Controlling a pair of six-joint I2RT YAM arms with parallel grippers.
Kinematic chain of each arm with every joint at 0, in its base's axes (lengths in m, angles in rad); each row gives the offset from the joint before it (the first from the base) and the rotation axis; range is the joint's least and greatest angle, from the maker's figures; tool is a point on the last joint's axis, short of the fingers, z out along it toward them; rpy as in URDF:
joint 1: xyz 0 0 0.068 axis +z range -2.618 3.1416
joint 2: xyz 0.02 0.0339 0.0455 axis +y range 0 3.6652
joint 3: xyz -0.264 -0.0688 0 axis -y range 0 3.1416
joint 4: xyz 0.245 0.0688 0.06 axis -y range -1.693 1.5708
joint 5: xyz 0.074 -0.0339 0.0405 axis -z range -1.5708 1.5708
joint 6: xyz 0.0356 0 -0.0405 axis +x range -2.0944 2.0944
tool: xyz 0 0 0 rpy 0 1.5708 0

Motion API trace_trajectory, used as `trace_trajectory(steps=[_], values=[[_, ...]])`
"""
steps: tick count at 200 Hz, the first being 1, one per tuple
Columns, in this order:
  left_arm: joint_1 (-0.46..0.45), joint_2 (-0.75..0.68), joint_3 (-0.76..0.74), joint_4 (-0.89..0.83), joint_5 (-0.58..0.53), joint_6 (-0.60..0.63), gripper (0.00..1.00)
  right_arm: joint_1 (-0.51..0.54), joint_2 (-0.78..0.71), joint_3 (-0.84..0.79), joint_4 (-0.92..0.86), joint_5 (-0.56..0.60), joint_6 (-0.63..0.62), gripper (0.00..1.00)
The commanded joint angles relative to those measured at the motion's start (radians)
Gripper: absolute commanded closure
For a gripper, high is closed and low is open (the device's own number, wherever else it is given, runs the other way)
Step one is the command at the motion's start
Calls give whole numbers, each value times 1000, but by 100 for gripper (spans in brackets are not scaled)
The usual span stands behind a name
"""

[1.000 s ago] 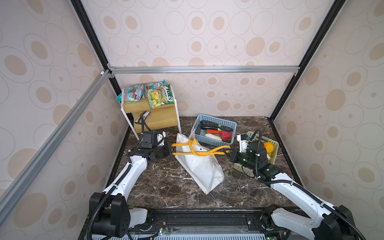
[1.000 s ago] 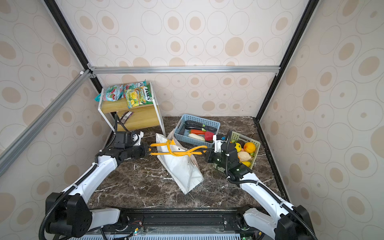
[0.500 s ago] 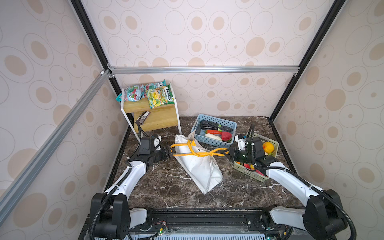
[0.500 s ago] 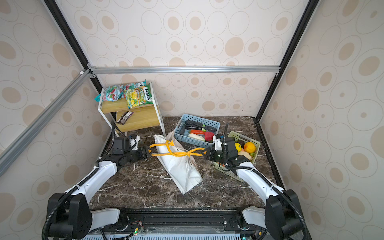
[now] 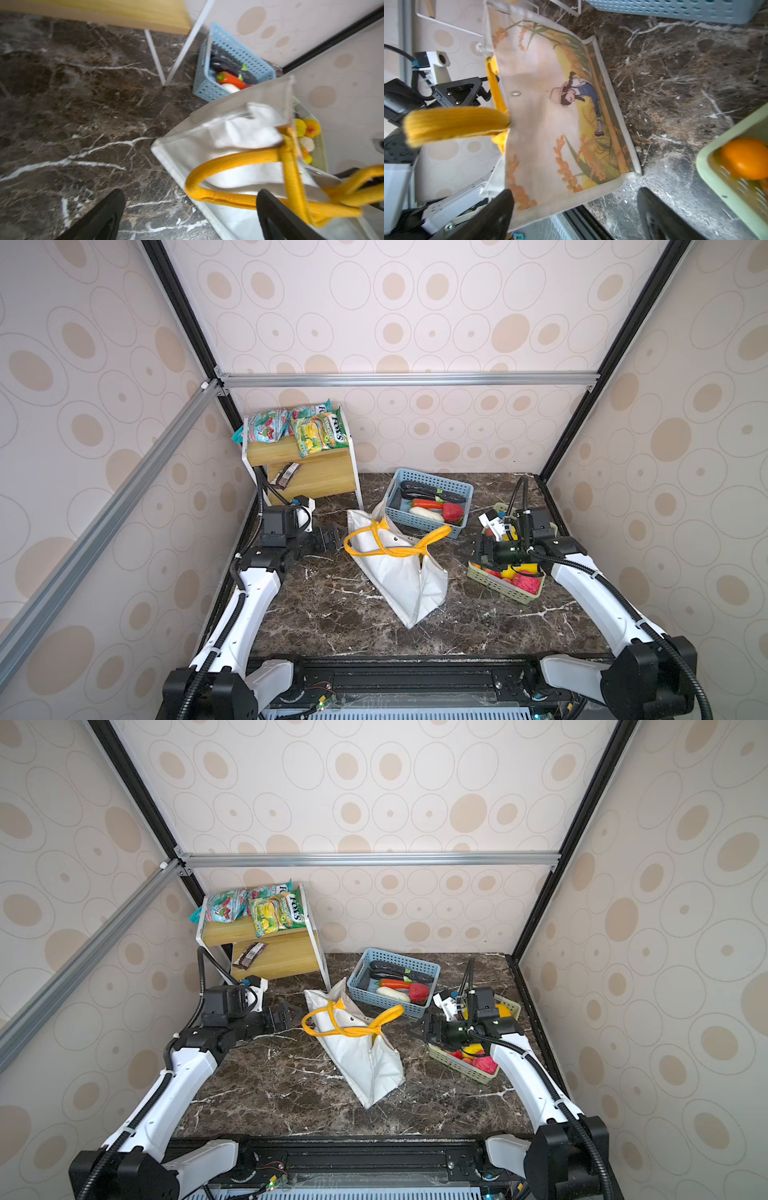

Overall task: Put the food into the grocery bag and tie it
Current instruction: 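Open both grippers and release the handles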

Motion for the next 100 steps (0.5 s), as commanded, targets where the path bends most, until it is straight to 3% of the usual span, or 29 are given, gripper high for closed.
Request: trace_trajectory(steps=[1, 16, 34, 65, 81, 100], values=[[5, -26, 41, -5, 118, 36, 1, -6, -27, 66, -61, -61, -39, 3], [5, -33, 36, 1, 11, 29, 1, -31, -28, 76, -23, 21, -10, 4], [6, -30, 7, 0, -209, 17, 1, -78, -33, 53, 25, 156, 7, 6], [4, -47, -147, 106, -556, 18, 1, -86, -144, -117, 214, 621, -39, 0], [5, -87, -259, 273, -690, 39, 1, -87, -216, -262, 401, 776, -112, 0], [6, -177, -483, 601, -720, 160, 1, -88, -227, -388, 569, 932, -165, 0]])
